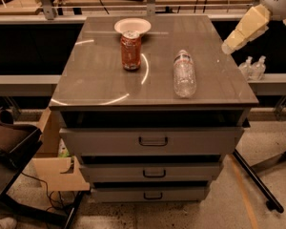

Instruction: Place water bottle upright

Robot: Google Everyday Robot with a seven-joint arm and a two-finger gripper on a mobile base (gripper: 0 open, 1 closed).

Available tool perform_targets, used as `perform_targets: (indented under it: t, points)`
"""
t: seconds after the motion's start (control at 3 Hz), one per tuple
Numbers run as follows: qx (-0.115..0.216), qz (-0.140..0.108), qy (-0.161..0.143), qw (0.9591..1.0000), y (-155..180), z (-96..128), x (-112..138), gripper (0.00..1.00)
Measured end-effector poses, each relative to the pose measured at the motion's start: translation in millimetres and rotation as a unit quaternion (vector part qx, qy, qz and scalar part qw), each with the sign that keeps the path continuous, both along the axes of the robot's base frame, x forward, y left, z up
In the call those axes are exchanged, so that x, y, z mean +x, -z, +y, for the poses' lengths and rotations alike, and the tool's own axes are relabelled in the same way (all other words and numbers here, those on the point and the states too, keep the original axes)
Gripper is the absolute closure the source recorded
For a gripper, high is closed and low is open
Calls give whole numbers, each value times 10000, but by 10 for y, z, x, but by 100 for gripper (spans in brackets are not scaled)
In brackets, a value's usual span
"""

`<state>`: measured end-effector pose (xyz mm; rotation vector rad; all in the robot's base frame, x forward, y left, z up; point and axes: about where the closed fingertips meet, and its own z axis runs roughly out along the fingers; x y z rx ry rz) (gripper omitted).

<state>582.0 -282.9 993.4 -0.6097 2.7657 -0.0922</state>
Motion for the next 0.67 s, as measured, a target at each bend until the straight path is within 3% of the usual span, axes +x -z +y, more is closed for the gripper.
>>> perform_targets:
  t: [0.33,0.67]
  points:
    - [3,140,732,9972,162,11,411,0]
    - [54,227,1105,9936,319,81,672,0]
